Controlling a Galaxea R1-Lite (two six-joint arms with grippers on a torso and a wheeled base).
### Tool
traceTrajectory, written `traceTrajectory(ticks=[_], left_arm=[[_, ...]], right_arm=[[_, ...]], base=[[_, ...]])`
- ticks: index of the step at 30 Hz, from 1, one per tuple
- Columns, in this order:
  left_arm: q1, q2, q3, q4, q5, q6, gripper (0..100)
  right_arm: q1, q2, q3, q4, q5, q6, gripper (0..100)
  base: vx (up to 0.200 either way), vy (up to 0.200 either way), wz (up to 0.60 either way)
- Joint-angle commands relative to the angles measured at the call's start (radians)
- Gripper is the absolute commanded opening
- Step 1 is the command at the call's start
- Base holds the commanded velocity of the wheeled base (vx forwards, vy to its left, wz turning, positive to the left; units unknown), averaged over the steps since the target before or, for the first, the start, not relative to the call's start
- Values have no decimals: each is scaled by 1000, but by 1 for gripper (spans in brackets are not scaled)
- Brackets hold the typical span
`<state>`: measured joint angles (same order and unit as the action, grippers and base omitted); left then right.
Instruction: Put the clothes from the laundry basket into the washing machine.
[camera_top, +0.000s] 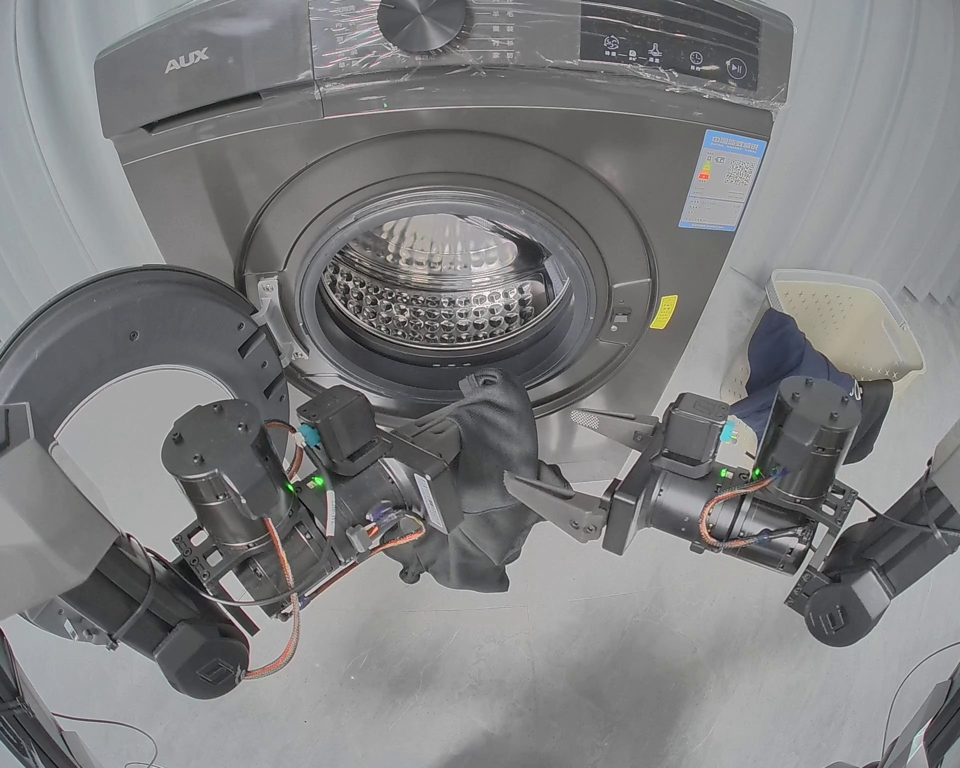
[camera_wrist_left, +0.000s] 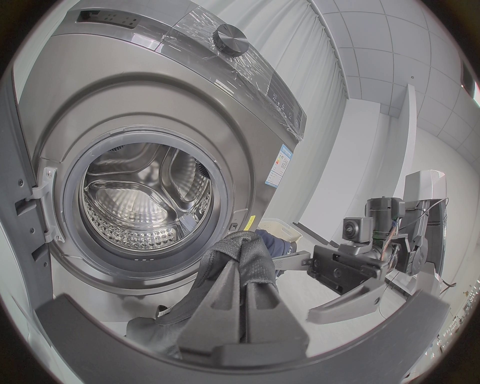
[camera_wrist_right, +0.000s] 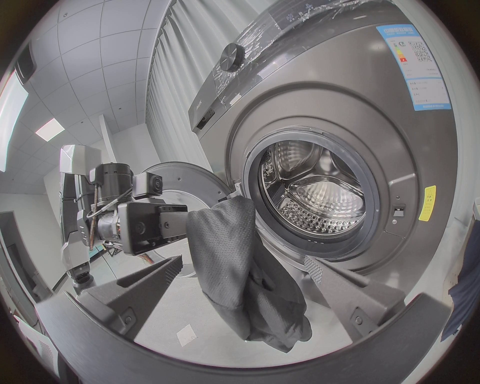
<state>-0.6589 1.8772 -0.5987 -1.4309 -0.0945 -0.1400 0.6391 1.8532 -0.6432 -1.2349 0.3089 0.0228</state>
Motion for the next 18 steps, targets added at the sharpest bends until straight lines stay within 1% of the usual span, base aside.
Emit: traceTrajectory(ticks=[1, 5, 6, 9, 12, 18], left_arm=[[-1, -4, -3, 0, 1, -1, 0], [-1, -3, -3, 0, 1, -1, 0], [-1, -3, -3, 0, 1, -1, 0], [-2, -3, -1, 0, 1, -1, 0], [-2, -3, -1, 0, 1, -1, 0], [1, 2, 7, 0, 1, -1, 0]], right_arm=[[7, 83, -50, -8, -4, 0, 100], [36, 101, -82, -12, -7, 0, 100], [36, 101, -82, -12, -7, 0, 0], [48, 103, -105, -32, -7, 2, 0], [48, 100, -99, -34, -5, 3, 0], [39, 4, -52, -14, -7, -1, 0]], base=[[0, 0, 0], [0, 0, 0], [0, 0, 0], [0, 0, 0], [0, 0, 0], [0, 0, 0]])
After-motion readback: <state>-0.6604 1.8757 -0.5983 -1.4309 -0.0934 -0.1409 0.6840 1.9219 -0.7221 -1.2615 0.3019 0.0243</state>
